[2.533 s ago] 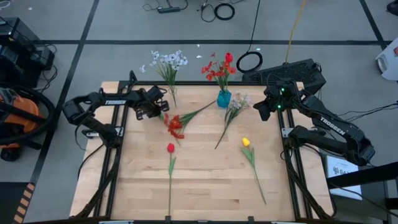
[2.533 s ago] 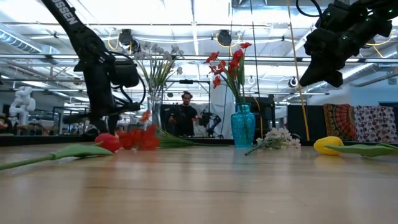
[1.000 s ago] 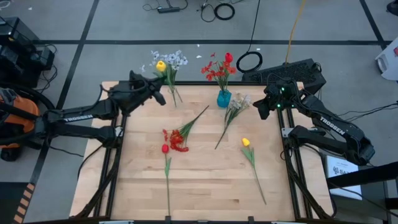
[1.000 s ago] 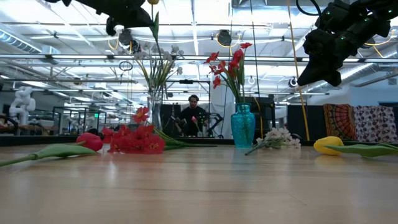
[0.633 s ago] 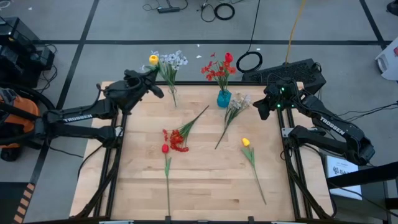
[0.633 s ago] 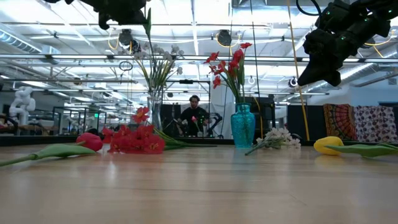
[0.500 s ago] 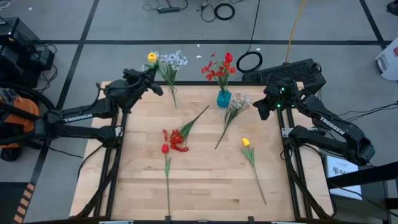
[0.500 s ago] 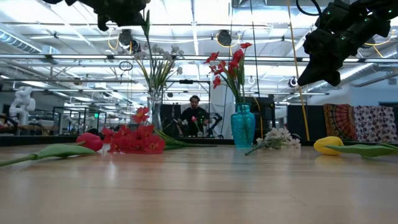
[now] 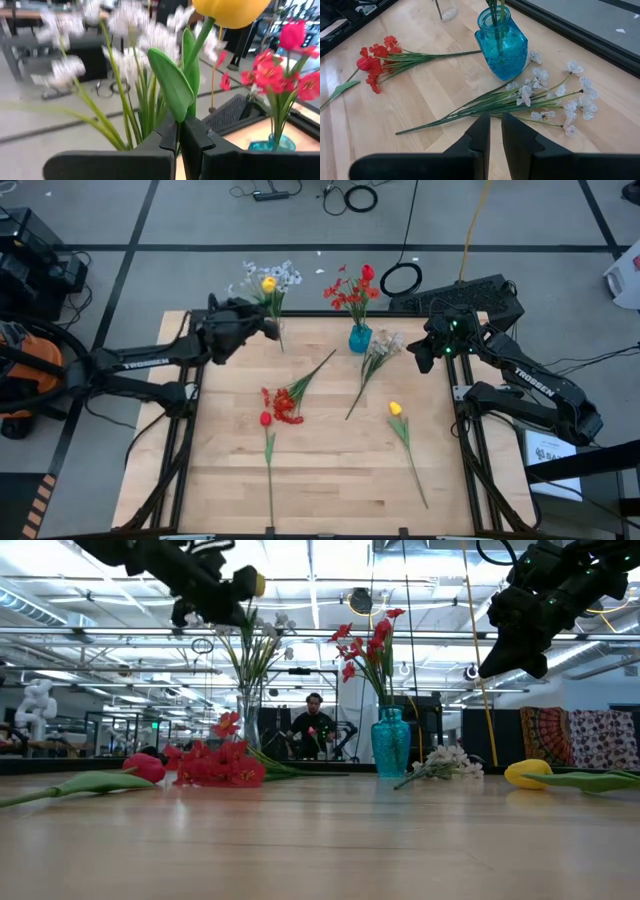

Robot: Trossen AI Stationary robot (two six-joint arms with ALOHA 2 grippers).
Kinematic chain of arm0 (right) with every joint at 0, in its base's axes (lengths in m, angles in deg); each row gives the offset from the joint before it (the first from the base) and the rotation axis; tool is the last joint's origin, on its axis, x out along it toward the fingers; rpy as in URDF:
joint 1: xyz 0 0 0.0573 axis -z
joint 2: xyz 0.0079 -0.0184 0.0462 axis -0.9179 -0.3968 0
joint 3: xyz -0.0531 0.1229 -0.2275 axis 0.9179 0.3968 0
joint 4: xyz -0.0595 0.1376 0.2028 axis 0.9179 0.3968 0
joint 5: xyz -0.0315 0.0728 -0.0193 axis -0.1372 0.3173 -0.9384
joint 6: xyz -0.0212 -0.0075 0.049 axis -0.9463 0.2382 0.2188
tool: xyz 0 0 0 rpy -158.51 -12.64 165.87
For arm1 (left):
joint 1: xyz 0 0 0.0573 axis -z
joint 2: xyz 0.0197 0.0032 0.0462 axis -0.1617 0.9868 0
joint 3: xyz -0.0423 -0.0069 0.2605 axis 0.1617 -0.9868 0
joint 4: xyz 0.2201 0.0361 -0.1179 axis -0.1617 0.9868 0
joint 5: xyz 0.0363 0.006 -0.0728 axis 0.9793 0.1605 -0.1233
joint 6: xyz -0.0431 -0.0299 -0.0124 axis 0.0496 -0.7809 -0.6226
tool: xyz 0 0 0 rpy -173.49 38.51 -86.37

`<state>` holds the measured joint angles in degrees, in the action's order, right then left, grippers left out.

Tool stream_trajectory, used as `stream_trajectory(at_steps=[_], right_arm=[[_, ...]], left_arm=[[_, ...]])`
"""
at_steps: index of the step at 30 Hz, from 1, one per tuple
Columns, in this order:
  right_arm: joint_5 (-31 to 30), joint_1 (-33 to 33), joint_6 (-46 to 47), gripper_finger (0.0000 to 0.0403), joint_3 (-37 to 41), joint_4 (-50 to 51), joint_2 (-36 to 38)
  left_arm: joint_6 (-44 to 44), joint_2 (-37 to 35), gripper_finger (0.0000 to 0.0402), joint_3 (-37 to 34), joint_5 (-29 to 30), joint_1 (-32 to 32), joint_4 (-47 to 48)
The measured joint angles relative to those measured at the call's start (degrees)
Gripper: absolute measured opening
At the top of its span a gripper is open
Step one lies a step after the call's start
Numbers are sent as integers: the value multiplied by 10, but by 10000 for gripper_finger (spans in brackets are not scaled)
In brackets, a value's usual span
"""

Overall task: Sort flowers into vase by color
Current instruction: Put the top yellow flower into the transparent vase, then put the yellow flower into the transparent vase

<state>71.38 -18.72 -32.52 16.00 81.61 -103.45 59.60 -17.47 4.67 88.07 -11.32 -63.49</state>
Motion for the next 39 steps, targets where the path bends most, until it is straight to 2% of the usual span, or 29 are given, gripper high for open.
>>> stream_trajectory(at_steps=[11,21,25,30,35,39], right_arm=[[2,0,0,40,0,0,0],[3,0,15,40,0,0,0],[5,-6,28,40,0,0,0],[-13,-58,31,15,0,0,3],[-90,-151,77,3,0,-7,3],[-154,-235,128,1,0,-44,0]], left_arm=[[-68,39,16,0,-13,5,51],[-73,23,106,0,-27,5,80],[-73,-5,121,0,-39,9,104],[-77,-66,123,0,-45,26,192],[-125,-113,123,0,-80,37,321],[-133,-122,123,0,-112,48,401]])
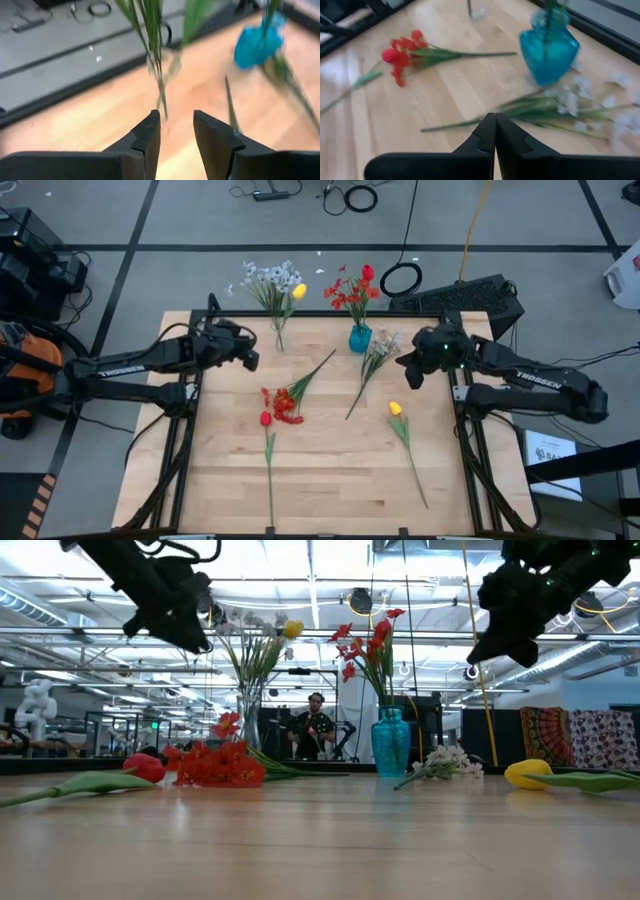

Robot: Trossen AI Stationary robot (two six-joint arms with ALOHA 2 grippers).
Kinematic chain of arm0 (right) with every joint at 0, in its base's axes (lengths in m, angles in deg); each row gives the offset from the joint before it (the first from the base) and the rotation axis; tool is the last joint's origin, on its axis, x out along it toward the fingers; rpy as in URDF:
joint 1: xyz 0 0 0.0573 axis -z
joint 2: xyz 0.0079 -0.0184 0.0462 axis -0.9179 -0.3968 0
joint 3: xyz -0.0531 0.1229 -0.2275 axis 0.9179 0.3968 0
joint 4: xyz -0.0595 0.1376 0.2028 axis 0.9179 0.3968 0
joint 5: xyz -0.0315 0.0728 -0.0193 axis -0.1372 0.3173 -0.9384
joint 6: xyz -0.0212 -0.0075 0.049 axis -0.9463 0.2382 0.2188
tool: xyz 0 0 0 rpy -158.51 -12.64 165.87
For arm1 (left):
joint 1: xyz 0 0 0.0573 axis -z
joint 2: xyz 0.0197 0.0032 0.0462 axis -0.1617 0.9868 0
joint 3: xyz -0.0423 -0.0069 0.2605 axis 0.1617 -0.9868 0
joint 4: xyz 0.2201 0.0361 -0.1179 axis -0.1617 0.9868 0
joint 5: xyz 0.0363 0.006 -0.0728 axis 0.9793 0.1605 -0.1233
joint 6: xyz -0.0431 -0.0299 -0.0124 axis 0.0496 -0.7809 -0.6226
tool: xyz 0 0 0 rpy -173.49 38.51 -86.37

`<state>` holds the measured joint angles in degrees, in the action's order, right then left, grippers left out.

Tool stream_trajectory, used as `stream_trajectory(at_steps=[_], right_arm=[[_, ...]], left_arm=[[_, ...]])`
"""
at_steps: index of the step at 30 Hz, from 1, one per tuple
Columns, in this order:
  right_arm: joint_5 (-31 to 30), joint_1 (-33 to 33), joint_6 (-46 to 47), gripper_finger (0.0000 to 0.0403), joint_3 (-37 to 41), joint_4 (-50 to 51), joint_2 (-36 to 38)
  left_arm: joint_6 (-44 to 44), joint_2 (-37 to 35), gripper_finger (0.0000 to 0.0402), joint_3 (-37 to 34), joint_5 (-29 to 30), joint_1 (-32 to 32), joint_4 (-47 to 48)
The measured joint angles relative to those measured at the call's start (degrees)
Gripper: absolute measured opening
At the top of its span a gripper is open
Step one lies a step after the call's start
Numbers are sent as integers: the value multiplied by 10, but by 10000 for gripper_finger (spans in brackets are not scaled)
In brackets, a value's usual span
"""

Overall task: Sort flowers into vase by color
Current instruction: Put the yellow flower into the transparent vase

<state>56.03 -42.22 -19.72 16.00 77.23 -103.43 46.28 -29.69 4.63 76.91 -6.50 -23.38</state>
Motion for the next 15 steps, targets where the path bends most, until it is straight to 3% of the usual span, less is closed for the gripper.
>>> stream_trajectory(at_steps=[5,10,15], right_arm=[[-96,-87,95,0,0,-28,-18],[-147,-158,189,0,-4,-30,-67],[-219,-224,256,0,-71,5,-152]], left_arm=[[-1,0,123,0,-18,11,56],[17,0,123,0,-24,17,90],[54,0,123,0,-58,17,119]])
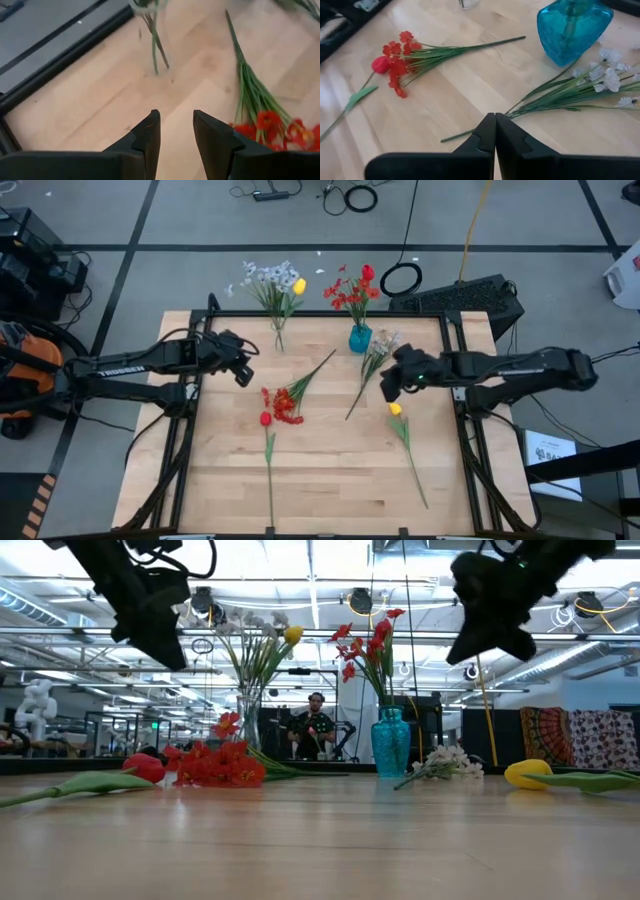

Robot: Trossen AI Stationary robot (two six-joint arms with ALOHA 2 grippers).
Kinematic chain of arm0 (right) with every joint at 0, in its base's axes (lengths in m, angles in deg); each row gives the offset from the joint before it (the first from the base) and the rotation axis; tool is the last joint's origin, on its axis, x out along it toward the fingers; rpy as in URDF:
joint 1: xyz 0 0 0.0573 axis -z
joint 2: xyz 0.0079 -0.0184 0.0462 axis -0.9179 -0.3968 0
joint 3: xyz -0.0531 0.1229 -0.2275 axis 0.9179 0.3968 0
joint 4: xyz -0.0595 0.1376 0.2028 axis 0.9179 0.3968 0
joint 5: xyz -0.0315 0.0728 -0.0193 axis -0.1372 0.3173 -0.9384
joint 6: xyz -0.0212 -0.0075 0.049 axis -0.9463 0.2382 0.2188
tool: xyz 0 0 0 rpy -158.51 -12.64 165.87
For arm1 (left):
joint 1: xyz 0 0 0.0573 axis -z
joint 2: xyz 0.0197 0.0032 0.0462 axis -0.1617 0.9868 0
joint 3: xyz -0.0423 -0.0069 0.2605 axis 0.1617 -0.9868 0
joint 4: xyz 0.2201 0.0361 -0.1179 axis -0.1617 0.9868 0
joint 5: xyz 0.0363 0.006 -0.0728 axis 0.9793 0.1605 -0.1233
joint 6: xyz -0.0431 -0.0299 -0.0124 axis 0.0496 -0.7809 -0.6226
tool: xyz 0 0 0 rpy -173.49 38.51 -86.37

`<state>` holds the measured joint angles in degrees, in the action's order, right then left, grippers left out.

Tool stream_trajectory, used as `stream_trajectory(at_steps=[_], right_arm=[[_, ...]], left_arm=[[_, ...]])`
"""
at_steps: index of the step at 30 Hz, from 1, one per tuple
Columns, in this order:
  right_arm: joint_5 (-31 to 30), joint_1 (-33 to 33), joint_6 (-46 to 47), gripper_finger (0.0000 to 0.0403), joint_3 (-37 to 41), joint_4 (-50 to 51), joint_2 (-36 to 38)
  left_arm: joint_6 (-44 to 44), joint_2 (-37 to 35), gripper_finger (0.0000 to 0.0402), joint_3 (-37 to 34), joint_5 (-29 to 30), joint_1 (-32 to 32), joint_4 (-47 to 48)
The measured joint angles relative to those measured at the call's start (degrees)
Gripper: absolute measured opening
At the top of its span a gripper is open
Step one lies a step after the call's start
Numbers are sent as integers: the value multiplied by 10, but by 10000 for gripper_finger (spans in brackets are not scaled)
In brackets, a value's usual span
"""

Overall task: Sort flowers into vase by color
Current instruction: Put the yellow flower into the transparent vase

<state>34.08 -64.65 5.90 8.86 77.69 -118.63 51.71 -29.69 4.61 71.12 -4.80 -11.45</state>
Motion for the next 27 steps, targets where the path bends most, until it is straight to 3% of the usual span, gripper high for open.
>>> stream_trajectory(at_steps=[8,14,18,27], right_arm=[[-25,-43,40,0,-183,150,-150],[1,-69,154,0,-298,297,-240],[58,-92,221,0,-310,353,-272],[94,-170,316,39,-310,440,-329]], left_arm=[[40,-3,123,-18,-57,0,3],[35,-15,123,-58,-123,0,0],[30,-26,123,-81,-140,0,1],[10,-53,123,-108,-174,0,-2]])
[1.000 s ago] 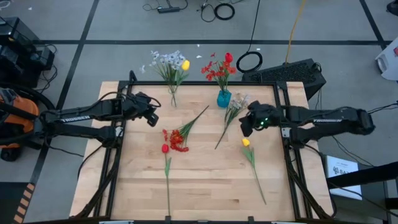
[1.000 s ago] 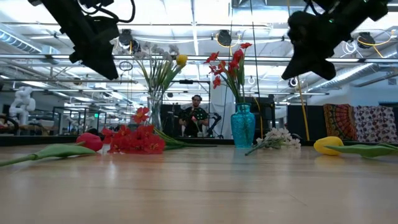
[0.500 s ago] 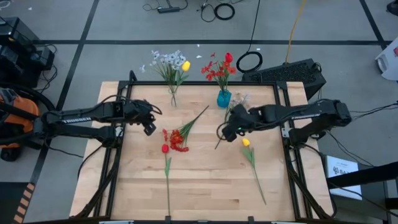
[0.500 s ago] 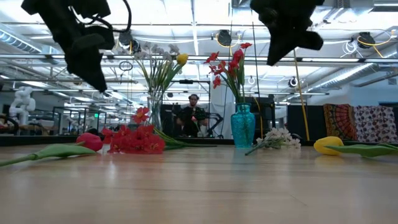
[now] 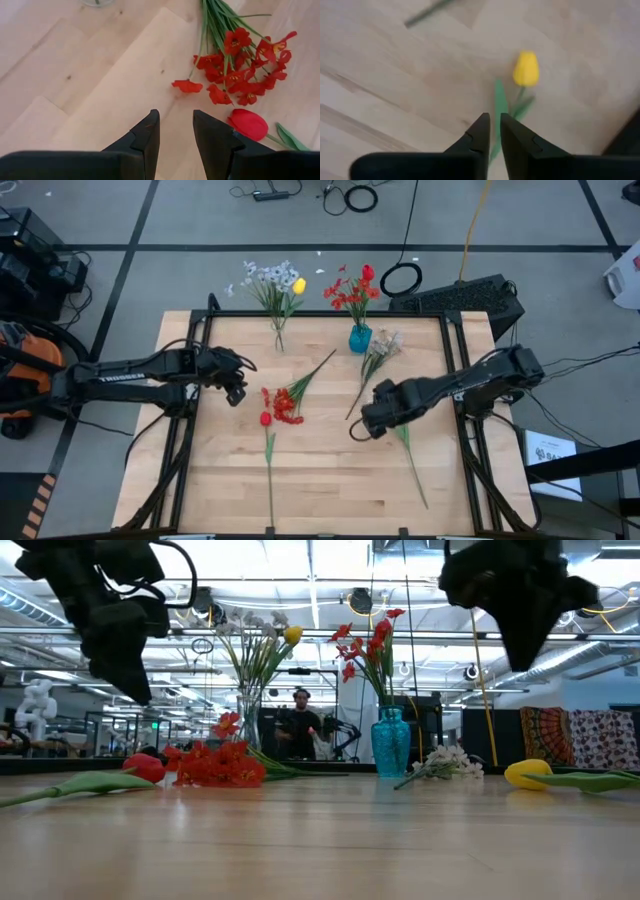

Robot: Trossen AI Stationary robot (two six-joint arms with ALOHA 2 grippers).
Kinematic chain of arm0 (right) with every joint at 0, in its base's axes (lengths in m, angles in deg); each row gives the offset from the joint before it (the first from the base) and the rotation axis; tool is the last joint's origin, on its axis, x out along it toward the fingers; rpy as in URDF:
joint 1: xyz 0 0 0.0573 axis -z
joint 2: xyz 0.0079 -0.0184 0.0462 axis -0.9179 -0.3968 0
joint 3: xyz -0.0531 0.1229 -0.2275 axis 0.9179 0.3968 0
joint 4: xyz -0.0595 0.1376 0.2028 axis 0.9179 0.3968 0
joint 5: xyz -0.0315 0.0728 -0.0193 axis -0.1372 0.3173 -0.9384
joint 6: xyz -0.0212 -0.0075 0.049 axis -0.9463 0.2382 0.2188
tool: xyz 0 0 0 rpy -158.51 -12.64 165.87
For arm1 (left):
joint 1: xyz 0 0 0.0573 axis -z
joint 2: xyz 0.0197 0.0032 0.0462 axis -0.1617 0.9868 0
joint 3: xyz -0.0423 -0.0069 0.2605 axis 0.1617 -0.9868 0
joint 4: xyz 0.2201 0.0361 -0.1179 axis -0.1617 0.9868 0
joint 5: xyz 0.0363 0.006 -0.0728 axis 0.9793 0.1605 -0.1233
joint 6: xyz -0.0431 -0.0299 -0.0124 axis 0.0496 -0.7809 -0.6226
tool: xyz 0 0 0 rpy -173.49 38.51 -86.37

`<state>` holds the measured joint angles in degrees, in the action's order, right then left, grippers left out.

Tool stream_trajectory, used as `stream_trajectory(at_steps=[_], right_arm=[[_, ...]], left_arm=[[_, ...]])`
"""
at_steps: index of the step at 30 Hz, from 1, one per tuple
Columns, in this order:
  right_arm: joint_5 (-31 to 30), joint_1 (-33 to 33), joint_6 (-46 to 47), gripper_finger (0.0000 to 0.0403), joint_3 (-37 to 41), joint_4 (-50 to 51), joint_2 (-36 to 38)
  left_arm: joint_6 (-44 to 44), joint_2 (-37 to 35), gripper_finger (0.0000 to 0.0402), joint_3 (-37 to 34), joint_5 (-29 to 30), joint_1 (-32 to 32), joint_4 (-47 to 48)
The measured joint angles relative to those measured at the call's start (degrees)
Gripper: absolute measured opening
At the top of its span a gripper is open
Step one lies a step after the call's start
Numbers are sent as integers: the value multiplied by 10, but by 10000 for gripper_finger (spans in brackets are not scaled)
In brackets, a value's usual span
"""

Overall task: Sort flowers into vase by color
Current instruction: Put the yellow flower into the transparent vase

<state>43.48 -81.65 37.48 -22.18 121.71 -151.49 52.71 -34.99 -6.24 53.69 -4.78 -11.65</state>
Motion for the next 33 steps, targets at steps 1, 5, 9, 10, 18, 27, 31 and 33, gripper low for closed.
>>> stream_trajectory(at_steps=[1,5,9,10,18,27,31,33], right_arm=[[1,-8,11,47,0,5,-5],[12,-39,55,79,13,5,-16],[49,-67,88,106,67,-37,-9],[62,-72,96,112,86,-53,-4],[121,-103,170,144,236,-226,31],[130,-106,172,110,312,-322,31],[107,-106,128,21,301,-322,31],[88,-106,114,14,294,-322,31]], left_arm=[[-2,-3,123,-2,-4,0,0],[-4,-11,123,-5,-9,0,0],[-4,-17,123,-5,-9,0,0],[-4,-17,123,-5,-9,0,0],[-5,-17,123,-5,-9,0,-1],[-50,-17,123,-5,-35,0,-54],[-50,-17,123,-5,-49,0,-118],[-50,-17,123,-5,-55,0,-159]])
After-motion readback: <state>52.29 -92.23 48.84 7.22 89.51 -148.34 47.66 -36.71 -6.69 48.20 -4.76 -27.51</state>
